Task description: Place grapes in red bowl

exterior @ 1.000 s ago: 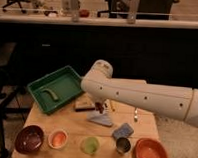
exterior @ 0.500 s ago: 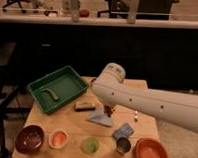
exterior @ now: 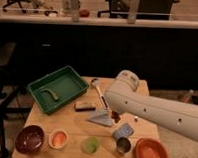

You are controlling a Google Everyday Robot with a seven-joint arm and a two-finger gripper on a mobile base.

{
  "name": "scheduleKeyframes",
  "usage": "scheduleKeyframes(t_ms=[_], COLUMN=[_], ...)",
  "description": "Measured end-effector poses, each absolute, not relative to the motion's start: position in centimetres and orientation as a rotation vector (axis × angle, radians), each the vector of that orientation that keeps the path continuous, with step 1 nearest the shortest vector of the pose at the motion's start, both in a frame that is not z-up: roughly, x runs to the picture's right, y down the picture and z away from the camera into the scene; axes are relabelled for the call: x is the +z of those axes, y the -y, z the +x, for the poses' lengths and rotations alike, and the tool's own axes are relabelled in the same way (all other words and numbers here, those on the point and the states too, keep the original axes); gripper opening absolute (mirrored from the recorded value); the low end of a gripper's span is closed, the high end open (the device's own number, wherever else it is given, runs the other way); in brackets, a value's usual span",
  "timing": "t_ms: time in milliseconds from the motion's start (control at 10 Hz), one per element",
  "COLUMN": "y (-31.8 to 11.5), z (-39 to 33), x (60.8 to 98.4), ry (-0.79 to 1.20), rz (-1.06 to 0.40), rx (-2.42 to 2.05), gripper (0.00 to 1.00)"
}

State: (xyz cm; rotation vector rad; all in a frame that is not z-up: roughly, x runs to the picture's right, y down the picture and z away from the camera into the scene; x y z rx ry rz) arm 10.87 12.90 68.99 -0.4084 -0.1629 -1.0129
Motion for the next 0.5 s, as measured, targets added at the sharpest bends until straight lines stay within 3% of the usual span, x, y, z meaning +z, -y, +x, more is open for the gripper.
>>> scheduleKeyframes(t_ms=[500], y=[-14.7], z=[14.3], x=[68.5], ry=[0.147], rz=[-0.403], rx=[-0.915], gripper=[0.0])
